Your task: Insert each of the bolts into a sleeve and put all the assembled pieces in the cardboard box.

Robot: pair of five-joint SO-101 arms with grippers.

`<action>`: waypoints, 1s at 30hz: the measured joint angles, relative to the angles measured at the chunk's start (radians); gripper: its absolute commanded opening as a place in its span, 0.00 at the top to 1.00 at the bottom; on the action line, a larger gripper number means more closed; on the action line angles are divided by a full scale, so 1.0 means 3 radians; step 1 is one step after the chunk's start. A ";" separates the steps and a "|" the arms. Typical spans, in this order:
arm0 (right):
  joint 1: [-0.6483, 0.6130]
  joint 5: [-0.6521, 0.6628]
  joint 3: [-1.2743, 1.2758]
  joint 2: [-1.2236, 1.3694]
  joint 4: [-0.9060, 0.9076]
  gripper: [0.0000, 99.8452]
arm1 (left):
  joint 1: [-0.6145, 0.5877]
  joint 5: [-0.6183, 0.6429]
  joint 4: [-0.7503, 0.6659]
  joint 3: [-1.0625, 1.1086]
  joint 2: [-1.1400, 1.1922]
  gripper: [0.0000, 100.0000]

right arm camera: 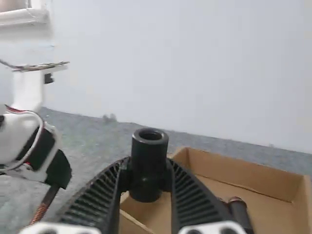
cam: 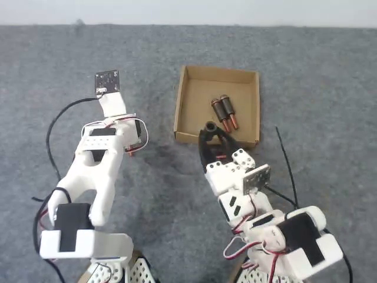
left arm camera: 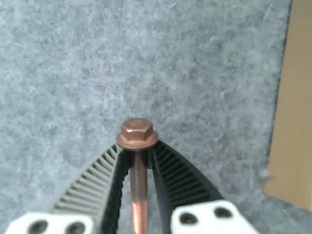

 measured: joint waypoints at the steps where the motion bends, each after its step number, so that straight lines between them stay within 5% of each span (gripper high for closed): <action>1: 0.0015 0.0000 0.0000 0.0000 0.0015 0.99 | 0.0000 0.0000 -0.0010 0.0000 0.0000 0.99; 17: -0.0614 0.0000 0.0010 0.0343 0.0041 0.99 | 0.0159 0.0000 -0.0118 0.0000 0.0000 0.99; 30: -0.0634 0.0000 -0.0026 0.0680 0.0041 0.99 | 0.0476 0.0000 -0.1938 0.0869 -0.0394 0.98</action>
